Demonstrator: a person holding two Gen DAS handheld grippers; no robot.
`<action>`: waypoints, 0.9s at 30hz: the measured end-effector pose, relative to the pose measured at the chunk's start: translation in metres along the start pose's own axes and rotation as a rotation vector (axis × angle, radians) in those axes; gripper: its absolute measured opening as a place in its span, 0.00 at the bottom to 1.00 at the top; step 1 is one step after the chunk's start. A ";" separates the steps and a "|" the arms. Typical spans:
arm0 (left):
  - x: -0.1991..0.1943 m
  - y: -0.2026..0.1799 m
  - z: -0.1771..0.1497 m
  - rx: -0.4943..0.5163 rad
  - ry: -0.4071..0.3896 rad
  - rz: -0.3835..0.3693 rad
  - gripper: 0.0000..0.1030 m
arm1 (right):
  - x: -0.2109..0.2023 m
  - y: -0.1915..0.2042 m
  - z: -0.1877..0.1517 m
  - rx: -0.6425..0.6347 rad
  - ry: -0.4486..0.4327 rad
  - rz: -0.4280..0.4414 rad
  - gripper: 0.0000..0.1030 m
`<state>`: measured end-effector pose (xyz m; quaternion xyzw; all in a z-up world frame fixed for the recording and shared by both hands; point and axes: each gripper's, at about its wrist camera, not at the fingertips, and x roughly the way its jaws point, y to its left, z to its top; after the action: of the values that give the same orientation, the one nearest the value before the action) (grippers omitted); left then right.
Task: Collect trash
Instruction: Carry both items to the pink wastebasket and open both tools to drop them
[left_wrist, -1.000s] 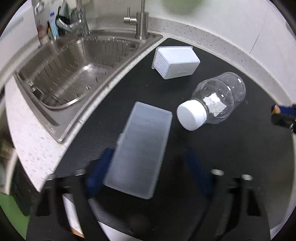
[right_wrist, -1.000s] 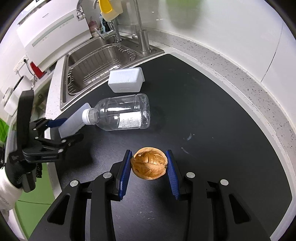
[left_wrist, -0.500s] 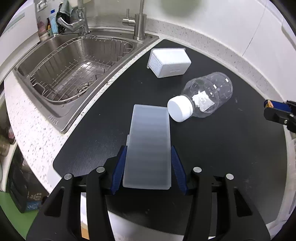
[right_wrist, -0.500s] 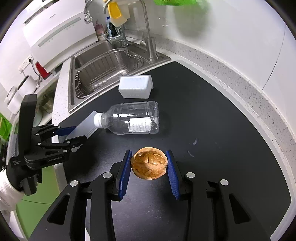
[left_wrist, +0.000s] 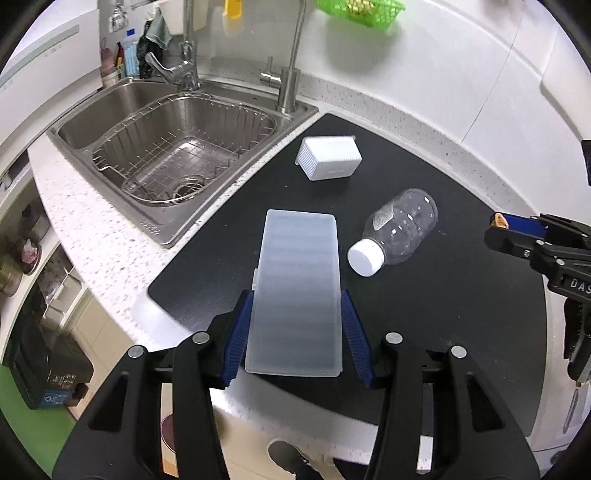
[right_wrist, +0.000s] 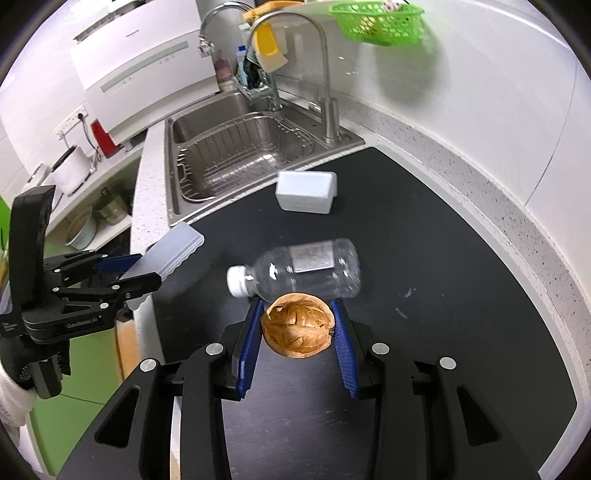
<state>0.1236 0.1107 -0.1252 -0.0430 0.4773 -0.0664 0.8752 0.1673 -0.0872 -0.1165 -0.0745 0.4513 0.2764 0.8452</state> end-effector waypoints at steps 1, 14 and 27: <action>-0.004 0.002 -0.002 -0.008 -0.004 -0.002 0.47 | -0.001 0.004 0.000 -0.007 -0.002 0.006 0.35; -0.091 0.063 -0.056 -0.156 -0.081 0.081 0.47 | -0.002 0.112 0.015 -0.181 -0.029 0.158 0.35; -0.151 0.179 -0.198 -0.468 -0.066 0.256 0.47 | 0.059 0.290 -0.008 -0.449 0.090 0.392 0.35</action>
<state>-0.1099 0.3092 -0.1317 -0.1855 0.4522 0.1584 0.8579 0.0324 0.1758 -0.1328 -0.1833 0.4216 0.5236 0.7173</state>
